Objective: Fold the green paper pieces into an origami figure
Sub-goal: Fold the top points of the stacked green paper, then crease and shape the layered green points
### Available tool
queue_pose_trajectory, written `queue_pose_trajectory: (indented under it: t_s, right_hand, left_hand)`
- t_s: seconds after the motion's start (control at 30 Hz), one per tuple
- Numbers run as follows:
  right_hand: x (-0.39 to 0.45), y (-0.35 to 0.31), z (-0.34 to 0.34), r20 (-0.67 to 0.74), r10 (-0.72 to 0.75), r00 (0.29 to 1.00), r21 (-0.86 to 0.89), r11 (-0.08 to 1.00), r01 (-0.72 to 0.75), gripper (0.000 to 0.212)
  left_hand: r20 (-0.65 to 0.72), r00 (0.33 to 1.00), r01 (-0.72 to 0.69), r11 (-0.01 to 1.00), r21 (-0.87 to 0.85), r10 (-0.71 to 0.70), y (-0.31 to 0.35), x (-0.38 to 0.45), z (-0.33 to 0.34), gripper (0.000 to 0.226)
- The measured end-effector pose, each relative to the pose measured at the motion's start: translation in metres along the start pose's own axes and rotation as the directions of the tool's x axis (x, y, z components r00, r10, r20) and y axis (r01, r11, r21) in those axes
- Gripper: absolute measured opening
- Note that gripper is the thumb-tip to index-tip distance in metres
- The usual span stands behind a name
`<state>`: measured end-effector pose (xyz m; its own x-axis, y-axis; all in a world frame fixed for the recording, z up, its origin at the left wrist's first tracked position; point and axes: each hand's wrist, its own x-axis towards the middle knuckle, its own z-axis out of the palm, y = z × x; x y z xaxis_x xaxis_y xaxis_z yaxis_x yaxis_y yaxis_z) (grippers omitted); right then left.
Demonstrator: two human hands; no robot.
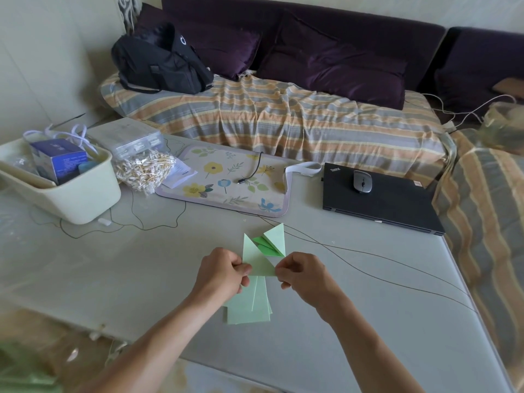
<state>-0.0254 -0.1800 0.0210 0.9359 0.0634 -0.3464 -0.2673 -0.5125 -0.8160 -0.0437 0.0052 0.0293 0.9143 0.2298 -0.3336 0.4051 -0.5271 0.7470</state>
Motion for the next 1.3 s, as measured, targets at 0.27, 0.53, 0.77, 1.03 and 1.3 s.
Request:
queue_pose_trajectory:
  t_s: [0.27, 0.53, 0.77, 1.03, 1.3]
  right_hand:
    - [0.016, 0.009, 0.003, -0.16, 0.185, 0.97, 0.219, 0.965, -0.148, 0.008]
    - [0.028, 0.019, 0.011, -0.221, 0.362, 0.906, 0.528, 0.825, -0.201, 0.015]
    - [0.029, 0.015, 0.019, -0.182, 0.288, 0.94, 0.43, 0.883, -0.187, 0.02]
    - [0.019, 0.013, 0.036, -0.011, 0.208, 0.978, 0.147, 0.968, -0.204, 0.017]
    - [0.008, 0.001, 0.047, -0.006, 0.109, 0.994, 0.086, 0.99, -0.108, 0.032]
  left_hand:
    - [0.094, 0.974, -0.228, 0.879, 0.418, 0.208, -0.016, 0.004, 0.006, 0.059]
    - [0.275, 0.947, -0.32, 0.549, 0.772, 0.166, -0.032, 0.0, 0.008, 0.101]
    - [0.219, 0.927, -0.345, 0.466, 0.815, 0.304, -0.033, 0.002, 0.006, 0.062]
    - [0.213, 0.915, -0.387, 0.594, 0.705, 0.344, -0.039, 0.007, 0.011, 0.066]
    - [0.177, 0.917, -0.379, 0.647, 0.661, 0.356, -0.036, 0.003, 0.014, 0.085]
